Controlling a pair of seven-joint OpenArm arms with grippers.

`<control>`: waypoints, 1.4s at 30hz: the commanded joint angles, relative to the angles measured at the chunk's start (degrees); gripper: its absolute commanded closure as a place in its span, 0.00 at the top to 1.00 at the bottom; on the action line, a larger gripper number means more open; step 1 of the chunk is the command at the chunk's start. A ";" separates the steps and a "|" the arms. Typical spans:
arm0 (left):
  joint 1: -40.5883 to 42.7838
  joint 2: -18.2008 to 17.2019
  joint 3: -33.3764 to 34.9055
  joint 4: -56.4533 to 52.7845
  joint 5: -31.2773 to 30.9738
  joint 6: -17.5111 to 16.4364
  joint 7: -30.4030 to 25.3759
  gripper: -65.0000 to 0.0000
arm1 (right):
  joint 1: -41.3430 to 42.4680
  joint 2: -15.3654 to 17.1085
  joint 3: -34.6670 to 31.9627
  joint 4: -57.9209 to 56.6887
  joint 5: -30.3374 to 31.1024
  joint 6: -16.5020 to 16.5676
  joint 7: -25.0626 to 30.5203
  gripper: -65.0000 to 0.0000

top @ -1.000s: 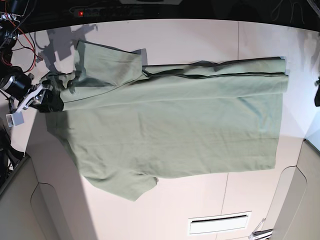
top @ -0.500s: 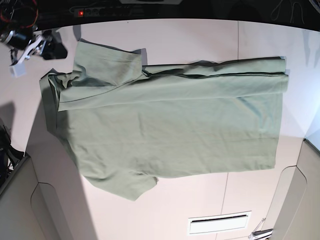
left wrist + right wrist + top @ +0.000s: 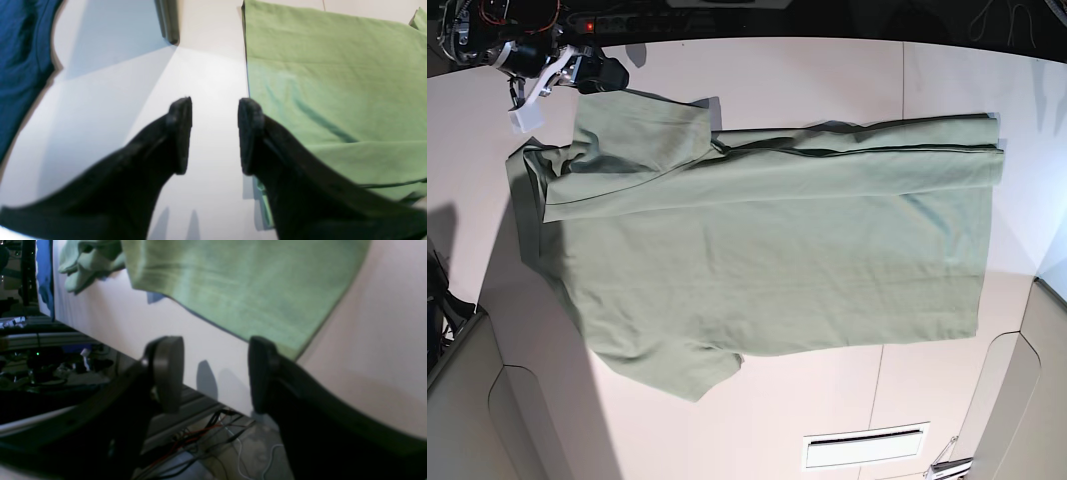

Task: Fold the T-shirt properly
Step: 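Move the right gripper to the sleeve nearest it and grasp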

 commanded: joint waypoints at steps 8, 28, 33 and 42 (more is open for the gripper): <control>-0.31 -1.62 -0.52 0.96 -0.81 -0.42 -1.05 0.39 | 0.44 0.31 4.74 0.85 0.07 0.39 5.95 0.47; -0.33 -1.62 -0.52 0.96 -0.83 -0.44 -1.27 0.39 | 0.94 -1.60 1.20 0.70 -7.85 -4.76 7.96 0.41; -0.31 -1.62 -0.52 0.96 -0.81 -0.44 -1.25 0.39 | 0.96 -1.60 -1.57 0.70 -7.85 -4.74 8.00 0.41; -0.31 -1.62 -0.55 0.96 -0.81 -0.44 -1.27 0.39 | 1.68 -1.60 -1.81 0.70 -4.92 -4.22 8.44 0.00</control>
